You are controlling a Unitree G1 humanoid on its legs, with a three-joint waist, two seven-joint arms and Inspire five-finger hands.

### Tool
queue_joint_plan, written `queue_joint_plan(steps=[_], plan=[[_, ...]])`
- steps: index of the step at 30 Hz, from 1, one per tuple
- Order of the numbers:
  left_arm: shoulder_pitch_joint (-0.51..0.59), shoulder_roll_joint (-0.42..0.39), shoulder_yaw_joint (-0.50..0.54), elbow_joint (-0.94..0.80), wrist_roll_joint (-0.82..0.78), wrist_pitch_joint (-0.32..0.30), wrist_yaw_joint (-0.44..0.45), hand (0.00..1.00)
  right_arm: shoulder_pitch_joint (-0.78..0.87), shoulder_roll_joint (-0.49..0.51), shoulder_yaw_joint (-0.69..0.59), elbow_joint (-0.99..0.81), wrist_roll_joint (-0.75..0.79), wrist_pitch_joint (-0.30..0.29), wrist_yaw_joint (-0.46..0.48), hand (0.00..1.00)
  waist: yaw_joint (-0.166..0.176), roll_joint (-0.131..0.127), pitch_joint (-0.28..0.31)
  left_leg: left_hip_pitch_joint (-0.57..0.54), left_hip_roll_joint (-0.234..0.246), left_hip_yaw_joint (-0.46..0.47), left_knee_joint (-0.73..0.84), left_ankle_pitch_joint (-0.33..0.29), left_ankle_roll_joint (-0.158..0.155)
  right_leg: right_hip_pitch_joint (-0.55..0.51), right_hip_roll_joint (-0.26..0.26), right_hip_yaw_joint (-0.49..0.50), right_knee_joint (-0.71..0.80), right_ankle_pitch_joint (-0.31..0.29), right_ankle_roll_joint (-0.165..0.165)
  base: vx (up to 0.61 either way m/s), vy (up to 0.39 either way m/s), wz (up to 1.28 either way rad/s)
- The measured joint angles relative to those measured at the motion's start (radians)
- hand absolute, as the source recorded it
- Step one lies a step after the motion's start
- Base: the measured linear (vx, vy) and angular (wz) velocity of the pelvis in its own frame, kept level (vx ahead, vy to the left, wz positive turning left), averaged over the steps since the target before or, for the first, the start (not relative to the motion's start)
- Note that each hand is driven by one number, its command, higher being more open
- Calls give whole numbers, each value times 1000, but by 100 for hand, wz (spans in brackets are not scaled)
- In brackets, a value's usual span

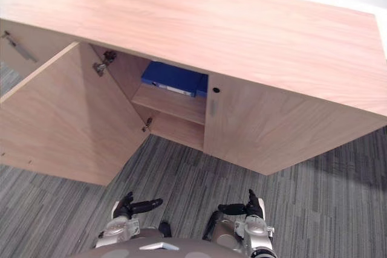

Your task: Walk over to the cabinet, pick up the folder, carry it to the office cabinet, place the folder inside the office cabinet, then close the office cabinet door

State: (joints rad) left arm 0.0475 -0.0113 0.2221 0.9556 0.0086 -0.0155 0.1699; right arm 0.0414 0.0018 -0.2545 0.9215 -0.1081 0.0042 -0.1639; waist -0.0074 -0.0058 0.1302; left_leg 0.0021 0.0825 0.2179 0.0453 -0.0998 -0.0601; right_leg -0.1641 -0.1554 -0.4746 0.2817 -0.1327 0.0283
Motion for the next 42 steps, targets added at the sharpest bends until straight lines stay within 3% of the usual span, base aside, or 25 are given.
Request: queue_joint_plan(steps=[2, 6, 13, 19, 24, 26, 32, 42], plan=[[6, 22, 4, 15, -9, 3, 1, 100, -2, 6, 0, 37, 23, 5, 1, 100, 1, -8, -3, 16, -6, -18, -9, 5, 5, 41, 30, 37, -71, 40, -8, 5, 48, 17], [21, 28, 76, 32, -50, 2, 11, 100, -8, -6, -5, 57, 31, 13, 0, 100, 2, 5, -11, 40, -22, -40, -16, 7, 9, 84, 41, 64, -116, 61, -3, 37, 72, 12], [46, 78, 316, 21, -192, 1, 56, 100, -34, -27, -7, 78, 30, 16, -1, 100, 7, 17, -25, 56, -16, -95, -18, 11, 14, 131, 63, 72, -173, 85, -9, 20, -5, 6], [55, 234, 417, -42, -255, -5, 72, 100, -35, -51, 2, 78, 29, 15, -3, 100, 12, 4, -47, 56, -18, -98, -17, 13, 18, 151, 76, 94, -231, 129, -11, -46, 12, -4], [34, 398, 431, -128, -254, -21, 70, 100, -14, -67, 41, 78, 29, 15, -2, 100, 25, 0, -53, 51, -22, -110, -21, 26, 22, 151, 80, 110, -253, 152, -13, -82, 10, -2], [15, 427, 431, -157, -252, -32, 71, 100, -4, -76, 43, 78, 29, 15, 0, 100, 27, 4, -55, 51, -24, -125, -27, 31, 22, 151, 82, 114, -255, 153, -13, -46, 1, 8], [-4, 481, 398, -238, -231, -52, 70, 100, 13, -90, 42, 75, 29, 12, 2, 100, 32, 16, -64, 54, -20, -150, -42, 35, 20, 151, 100, 129, -269, 161, -23, -4, -9, -4], [-36, 495, 363, -327, -133, -55, 96, 100, 35, -92, 42, 75, 28, 12, 11, 100, 30, 22, -66, 87, -20, -146, -37, 27, 24, 183, 104, 180, -279, 165, -28, 5, 26, -3]])
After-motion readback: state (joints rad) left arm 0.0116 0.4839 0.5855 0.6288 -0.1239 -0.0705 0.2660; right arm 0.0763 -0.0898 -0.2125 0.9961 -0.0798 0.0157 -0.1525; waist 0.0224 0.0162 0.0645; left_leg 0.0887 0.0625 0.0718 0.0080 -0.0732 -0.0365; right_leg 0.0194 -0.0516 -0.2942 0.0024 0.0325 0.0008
